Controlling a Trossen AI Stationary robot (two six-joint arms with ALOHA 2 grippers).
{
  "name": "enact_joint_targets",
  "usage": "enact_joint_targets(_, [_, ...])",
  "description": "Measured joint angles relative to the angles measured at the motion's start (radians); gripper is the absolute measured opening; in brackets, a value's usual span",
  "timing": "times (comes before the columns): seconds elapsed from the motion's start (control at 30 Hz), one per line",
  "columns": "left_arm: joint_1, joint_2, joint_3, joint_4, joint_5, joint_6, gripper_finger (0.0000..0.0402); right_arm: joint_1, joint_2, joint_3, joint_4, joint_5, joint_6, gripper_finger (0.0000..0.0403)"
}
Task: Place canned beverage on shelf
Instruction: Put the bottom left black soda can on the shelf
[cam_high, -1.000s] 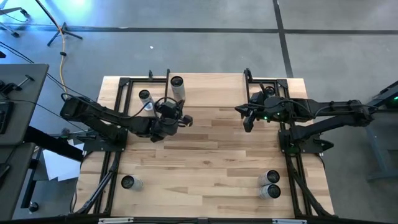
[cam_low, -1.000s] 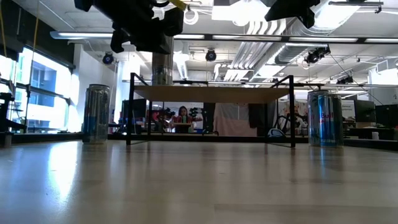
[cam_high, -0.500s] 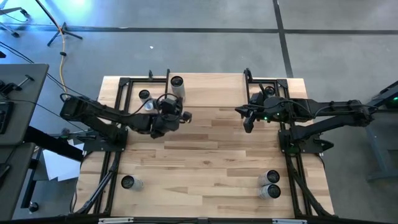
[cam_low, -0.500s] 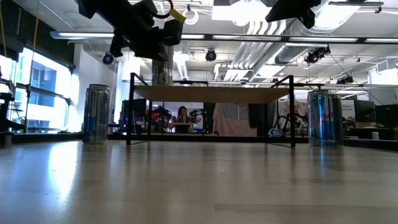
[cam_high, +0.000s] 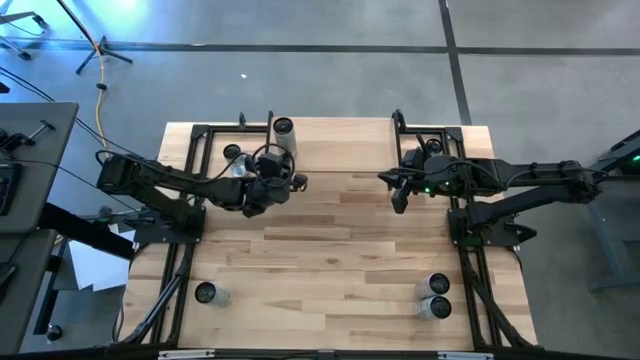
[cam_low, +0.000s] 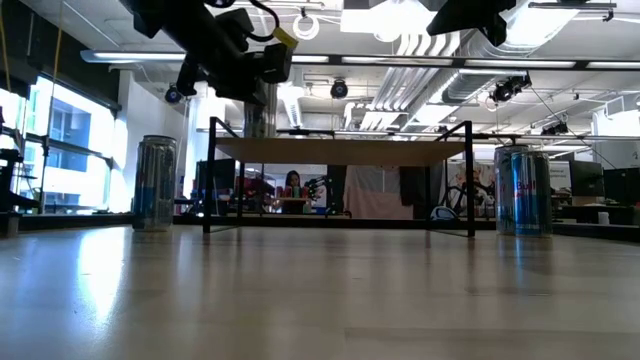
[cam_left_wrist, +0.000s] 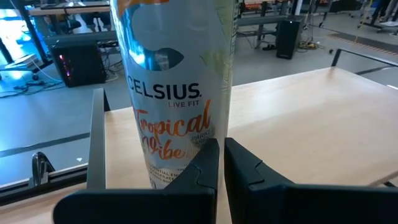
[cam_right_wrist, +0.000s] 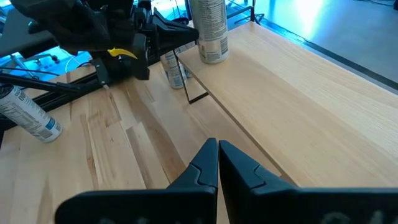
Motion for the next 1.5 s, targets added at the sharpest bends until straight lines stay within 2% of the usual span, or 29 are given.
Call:
enact_joint_targets(0.53, [0.081, 0.000, 0.000, 0.048, 0.058, 0.048, 0.0000, 0.000, 0.000, 0.000, 0.000, 0.000, 0.001, 0.0000])
enact_joint_targets(0.8, [0.123, 0.000, 0.000, 0.236, 0.178, 0.218, 0.0000, 0.000, 0.000, 0.000, 0.001, 0.000, 0.001, 0.0000])
enact_joint_targets(0.9, [0.130, -0.004, -0.001, 0.315, 0.203, 0.327, 0.0000, 0.000, 0.000, 0.000, 0.001, 0.000, 0.001, 0.0000])
enact_joint_targets(0.97, [0.124, -0.037, 0.001, 0.322, 0.262, 0.388, 0.0000, 0.000, 0.000, 0.000, 0.001, 0.000, 0.002, 0.0000])
enact_joint_targets(1.1, [0.067, -0.148, 0.035, 0.198, 0.439, 0.449, 0.0000, 0.001, 0.000, 0.000, 0.001, -0.003, 0.002, 0.0000])
enact_joint_targets(1.17, [0.031, -0.211, 0.038, 0.103, 0.461, 0.499, 0.0000, 0.001, 0.000, -0.001, 0.003, -0.010, 0.002, 0.0000])
enact_joint_targets(1.27, [0.003, -0.312, 0.039, -0.053, 0.377, 0.515, 0.0000, 0.001, 0.000, -0.007, 0.008, -0.014, 0.016, 0.0000])
enact_joint_targets(1.37, [0.024, -0.402, 0.039, -0.253, 0.285, 0.400, 0.0000, 0.001, 0.000, -0.014, 0.003, -0.020, 0.032, 0.0000])
enact_joint_targets(1.5, [0.084, -0.465, 0.039, -0.404, 0.245, 0.287, 0.0000, 0.001, 0.000, -0.014, 0.002, -0.019, 0.036, 0.0000])
